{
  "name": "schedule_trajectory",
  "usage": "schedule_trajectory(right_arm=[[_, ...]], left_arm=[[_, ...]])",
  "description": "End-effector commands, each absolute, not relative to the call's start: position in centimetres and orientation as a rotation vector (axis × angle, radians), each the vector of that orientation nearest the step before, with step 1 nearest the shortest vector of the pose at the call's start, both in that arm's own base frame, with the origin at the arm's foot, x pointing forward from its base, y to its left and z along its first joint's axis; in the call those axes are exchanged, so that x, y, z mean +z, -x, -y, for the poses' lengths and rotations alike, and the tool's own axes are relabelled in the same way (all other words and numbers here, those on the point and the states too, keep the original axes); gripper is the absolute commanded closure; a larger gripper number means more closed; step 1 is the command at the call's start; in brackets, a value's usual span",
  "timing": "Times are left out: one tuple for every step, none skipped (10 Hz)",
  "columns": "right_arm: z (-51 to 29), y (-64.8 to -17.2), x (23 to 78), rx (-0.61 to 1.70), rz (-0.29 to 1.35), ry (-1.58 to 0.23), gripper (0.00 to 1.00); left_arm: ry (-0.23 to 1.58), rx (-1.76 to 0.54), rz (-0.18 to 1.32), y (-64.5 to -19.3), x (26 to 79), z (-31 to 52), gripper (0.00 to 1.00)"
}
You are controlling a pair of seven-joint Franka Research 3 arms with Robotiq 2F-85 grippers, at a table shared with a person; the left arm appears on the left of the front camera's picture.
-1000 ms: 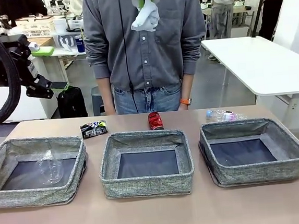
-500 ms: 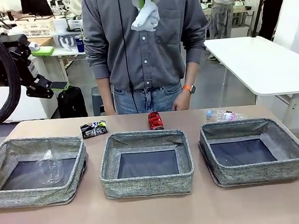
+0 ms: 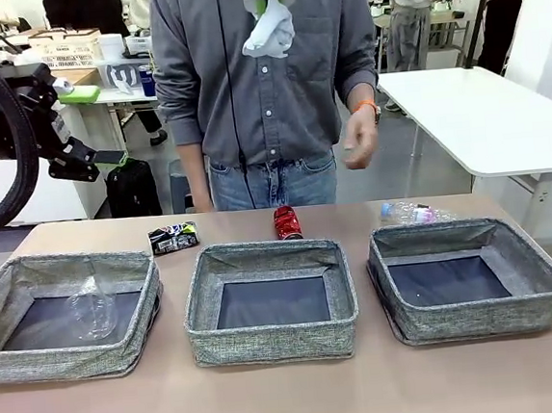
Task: Sort the waste into the appropriate baskets.
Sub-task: Place the picked waste into the Fabric basket indicated by the person.
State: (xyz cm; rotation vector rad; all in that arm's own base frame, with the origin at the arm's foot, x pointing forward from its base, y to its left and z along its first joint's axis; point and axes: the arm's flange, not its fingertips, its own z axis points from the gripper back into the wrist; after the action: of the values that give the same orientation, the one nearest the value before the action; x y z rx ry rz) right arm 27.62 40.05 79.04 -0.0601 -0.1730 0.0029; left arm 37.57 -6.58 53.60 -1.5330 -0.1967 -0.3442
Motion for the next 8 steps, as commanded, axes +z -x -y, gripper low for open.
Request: schedule_trajectory(right_arm=[[-40.05, -27.53, 79.03, 0.007, 0.166, 0.057, 0.93], [-40.05, -27.53, 79.03, 0.007, 0.166, 0.057, 0.93], [-40.05, -27.53, 79.03, 0.007, 0.166, 0.057, 0.93], [-40.05, -27.53, 79.03, 0.007, 0.166, 0.057, 0.93], [-40.05, -27.53, 79.03, 0.007, 0.166, 0.057, 0.93], [-40.05, -27.53, 79.03, 0.007, 0.166, 0.057, 0.93], [-40.05, -27.53, 79.03, 0.007, 0.166, 0.057, 0.93], [-40.05, -27.53, 79.03, 0.007, 0.166, 0.057, 0.93]], left_arm=[[1.551, -0.331, 0.196, -37.38, 54.05, 6.84, 0.01], [1.551, -0.331, 0.196, -37.38, 54.05, 6.84, 0.01], [1.551, -0.331, 0.196, -37.38, 54.05, 6.84, 0.01], [1.551, -0.331, 0.196, -37.38, 54.05, 6.84, 0.01], [1.551, -0.331, 0.196, -37.38, 54.05, 6.84, 0.01], [1.551, -0.331, 0.196, -37.38, 54.05, 6.84, 0.01], [1.551, -0.331, 0.196, -37.38, 54.05, 6.84, 0.01], [1.551, -0.331, 0.196, -37.38, 54.05, 6.84, 0.01]])
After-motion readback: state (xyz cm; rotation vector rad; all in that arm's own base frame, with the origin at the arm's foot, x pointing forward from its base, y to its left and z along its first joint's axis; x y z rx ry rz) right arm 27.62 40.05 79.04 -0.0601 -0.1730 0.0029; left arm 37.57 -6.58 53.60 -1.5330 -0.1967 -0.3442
